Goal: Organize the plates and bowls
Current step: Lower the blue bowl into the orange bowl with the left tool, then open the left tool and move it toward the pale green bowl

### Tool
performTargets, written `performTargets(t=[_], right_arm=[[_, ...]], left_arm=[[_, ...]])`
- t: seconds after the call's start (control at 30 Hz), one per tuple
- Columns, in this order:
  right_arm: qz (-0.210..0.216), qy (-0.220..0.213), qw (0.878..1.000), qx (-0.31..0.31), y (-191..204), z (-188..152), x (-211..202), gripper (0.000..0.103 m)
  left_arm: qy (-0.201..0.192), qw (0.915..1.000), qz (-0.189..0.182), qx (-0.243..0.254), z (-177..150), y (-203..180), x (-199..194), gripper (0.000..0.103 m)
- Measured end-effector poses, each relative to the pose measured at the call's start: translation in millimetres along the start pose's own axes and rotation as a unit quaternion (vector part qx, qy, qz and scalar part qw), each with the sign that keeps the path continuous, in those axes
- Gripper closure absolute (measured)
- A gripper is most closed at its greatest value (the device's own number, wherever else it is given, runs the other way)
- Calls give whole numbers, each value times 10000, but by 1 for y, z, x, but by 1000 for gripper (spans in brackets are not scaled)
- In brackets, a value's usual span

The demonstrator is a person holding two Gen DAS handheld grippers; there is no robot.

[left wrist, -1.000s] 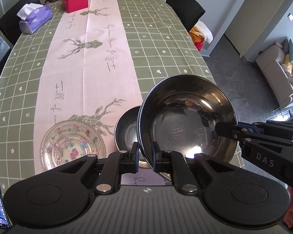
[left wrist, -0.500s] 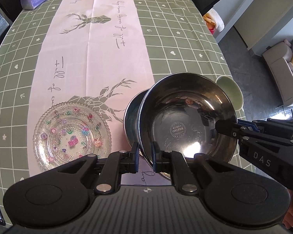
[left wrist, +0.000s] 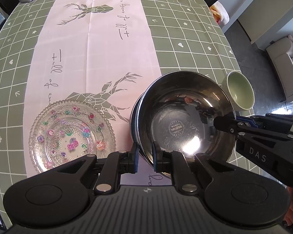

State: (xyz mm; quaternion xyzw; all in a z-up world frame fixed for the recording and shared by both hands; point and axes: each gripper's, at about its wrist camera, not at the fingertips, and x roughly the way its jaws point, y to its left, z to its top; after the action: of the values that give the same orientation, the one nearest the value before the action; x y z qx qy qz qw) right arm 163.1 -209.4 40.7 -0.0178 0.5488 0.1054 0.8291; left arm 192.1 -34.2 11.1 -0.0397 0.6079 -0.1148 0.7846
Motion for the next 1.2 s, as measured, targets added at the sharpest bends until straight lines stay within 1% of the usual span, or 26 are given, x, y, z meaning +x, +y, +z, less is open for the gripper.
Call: performTargets(t=[0.43,0.73,0.93,1.03,1.1,1.13,1.17,1.2], right_arm=[[34,141,9999,72,-3,1,15,95],[58,179,9998,88,-3,2,21,95],[32,187,9997,127,-4,2,23,93],[27,153,9998,145,-4,1,22,92],[12,122,9998,131,-3,1,19,92],[12,111,9999,122,-3,1,18,88],[2,87,9999,117,-2,0,16,77],[-31,45,9999,118,-2,0,14,70]], left_arm=[[39,9999,112,98,6,-1,9,88],[96,9999,110,81,7,2,11,86],[9,9999,83,146,4,2,11,85],[-191,9988,269,366,1,-3,7,85],[-247,9985,270,396,0,-3,4,82],[-254,9985,256,402,0,-3,3,81],[-271,9984,259,432,-1,-3,1,81],[-306,9980,282,474,-2,-4,0,80]])
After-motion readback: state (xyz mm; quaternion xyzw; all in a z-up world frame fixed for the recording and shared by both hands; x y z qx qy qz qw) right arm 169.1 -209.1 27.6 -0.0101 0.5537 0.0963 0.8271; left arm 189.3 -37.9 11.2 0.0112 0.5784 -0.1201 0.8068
